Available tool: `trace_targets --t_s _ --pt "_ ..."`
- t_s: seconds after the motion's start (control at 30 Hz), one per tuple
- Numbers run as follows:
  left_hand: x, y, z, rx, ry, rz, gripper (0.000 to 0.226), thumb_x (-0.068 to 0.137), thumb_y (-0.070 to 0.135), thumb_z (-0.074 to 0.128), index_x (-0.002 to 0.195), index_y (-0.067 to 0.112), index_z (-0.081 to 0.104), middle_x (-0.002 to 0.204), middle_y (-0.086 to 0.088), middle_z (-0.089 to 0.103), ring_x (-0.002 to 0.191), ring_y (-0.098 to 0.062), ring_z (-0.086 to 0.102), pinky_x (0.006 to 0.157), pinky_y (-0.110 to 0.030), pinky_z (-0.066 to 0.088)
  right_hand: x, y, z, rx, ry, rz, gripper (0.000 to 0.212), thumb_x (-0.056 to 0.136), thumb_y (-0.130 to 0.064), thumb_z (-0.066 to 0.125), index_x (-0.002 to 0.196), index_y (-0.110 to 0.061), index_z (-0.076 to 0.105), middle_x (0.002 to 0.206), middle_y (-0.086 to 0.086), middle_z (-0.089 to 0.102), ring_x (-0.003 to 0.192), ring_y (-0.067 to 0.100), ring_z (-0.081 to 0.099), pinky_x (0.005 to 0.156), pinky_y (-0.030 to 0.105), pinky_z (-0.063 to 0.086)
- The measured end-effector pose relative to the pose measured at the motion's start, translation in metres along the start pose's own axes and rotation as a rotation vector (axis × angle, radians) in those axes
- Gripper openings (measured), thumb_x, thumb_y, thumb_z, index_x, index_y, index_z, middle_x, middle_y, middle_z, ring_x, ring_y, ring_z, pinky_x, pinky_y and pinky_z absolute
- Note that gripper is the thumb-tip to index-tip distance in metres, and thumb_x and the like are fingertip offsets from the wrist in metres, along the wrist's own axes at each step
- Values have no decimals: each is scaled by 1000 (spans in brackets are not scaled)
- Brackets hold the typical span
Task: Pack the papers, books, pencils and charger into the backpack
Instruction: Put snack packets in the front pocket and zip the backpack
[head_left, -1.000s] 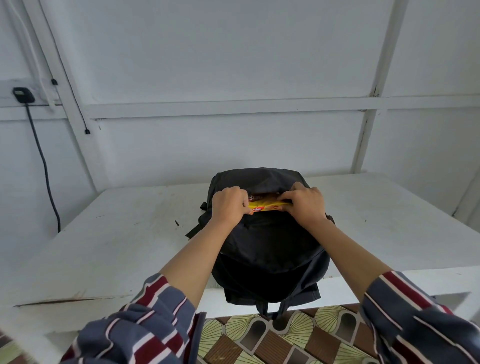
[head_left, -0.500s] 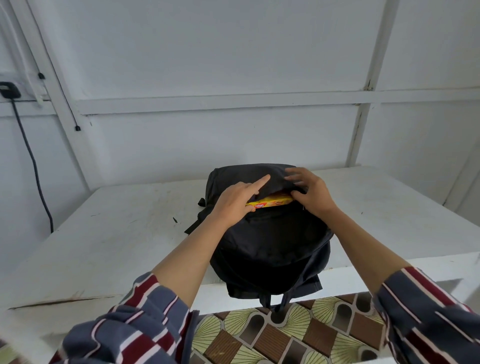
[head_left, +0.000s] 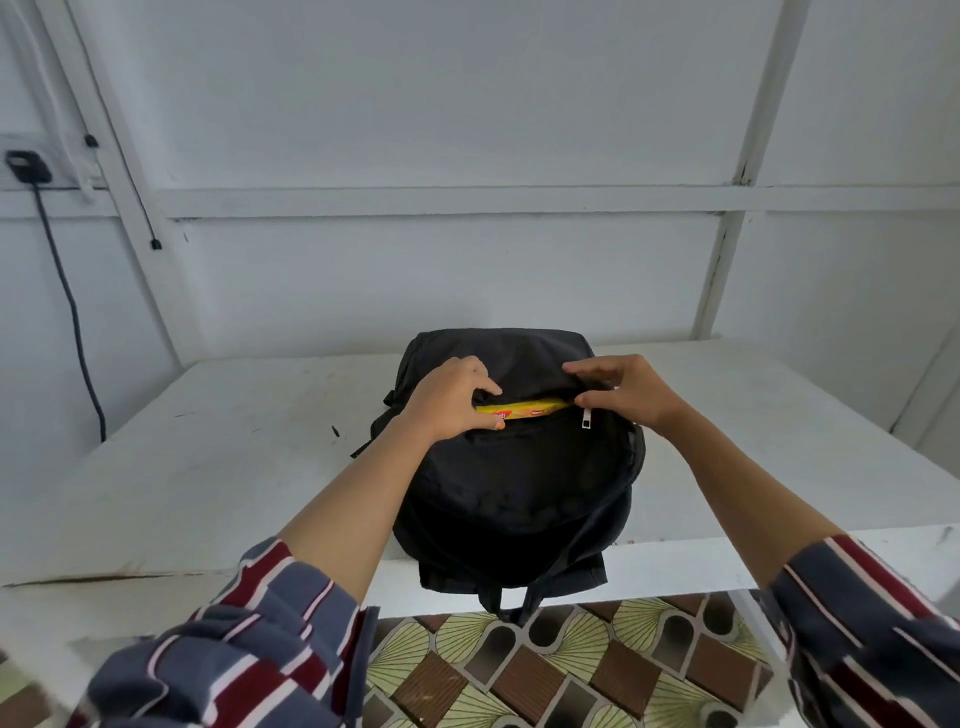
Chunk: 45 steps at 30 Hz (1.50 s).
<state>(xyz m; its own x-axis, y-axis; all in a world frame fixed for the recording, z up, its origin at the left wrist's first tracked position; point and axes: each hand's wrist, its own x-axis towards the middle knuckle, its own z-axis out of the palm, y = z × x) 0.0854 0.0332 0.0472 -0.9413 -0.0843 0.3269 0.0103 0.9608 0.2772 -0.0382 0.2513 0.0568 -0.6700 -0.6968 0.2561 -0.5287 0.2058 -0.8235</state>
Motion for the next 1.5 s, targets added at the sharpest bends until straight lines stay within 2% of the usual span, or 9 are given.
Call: trace_targets --t_s 0.1,0.23,0.4,0.53,0.73,0.93,1.03,1.17,1.5 --pt "2 15 4 -75 121 -10 38 75 40 74 107 18 69 108 2 53 105 -14 46 89 -30 41 -1 5 -16 -59 -102 40 51 74 19 59 118 -6 62 121 3 59 110 11 54 80 -1 41" --pt "10 45 12 -116 187 55 31 81 38 69 105 19 69 109 4 57 105 -12 47 87 -25 38 -2 13 -21 -90 -169 48 55 72 21 59 120 -5 60 120 0 58 112 10 53 82 0 40" --pt "20 77 26 6 138 106 34 81 45 66 105 22 69 107 6 59 101 -12 51 83 -28 41 -5 22 -18 -170 -99 -6 40 72 7 72 110 -4 66 120 5 61 110 12 56 99 18 38" --pt "24 89 41 174 176 43 40 77 57 63 96 22 66 107 7 55 98 -12 50 77 -28 36 -9 32 -15 -272 -32 -96 29 73 -2 75 102 -5 71 108 9 66 100 17 60 85 5 40" --pt "26 96 48 186 192 -19 23 83 38 61 92 18 68 104 5 56 96 -14 52 71 -28 34 -11 40 -11 -297 -9 -198 25 76 -1 72 101 -2 71 100 12 67 86 12 57 76 2 40" --pt "22 93 40 99 150 -51 18 86 28 58 82 16 72 95 4 61 83 -14 57 68 -32 47 -11 39 -10 -300 16 -203 37 76 -5 72 112 -9 67 108 5 66 88 12 57 72 0 38" --pt "20 92 34 35 132 -78 18 90 27 55 90 15 68 92 2 65 79 -15 59 71 -32 46 -9 37 -9 -289 2 -223 35 76 -10 74 111 -9 68 107 4 66 89 12 58 76 6 41" --pt "18 88 31 -34 94 -131 20 94 25 50 99 14 65 90 0 68 78 -18 61 75 -35 47 -8 32 -7 -395 10 -244 37 74 -25 77 109 -13 70 105 1 67 91 16 62 79 26 49" --pt "-3 49 14 66 150 -215 26 96 14 44 89 8 67 98 0 69 92 -25 57 86 -39 43 -9 34 -6 -587 196 -301 20 81 -25 71 99 -15 74 96 2 73 82 21 67 75 29 46"
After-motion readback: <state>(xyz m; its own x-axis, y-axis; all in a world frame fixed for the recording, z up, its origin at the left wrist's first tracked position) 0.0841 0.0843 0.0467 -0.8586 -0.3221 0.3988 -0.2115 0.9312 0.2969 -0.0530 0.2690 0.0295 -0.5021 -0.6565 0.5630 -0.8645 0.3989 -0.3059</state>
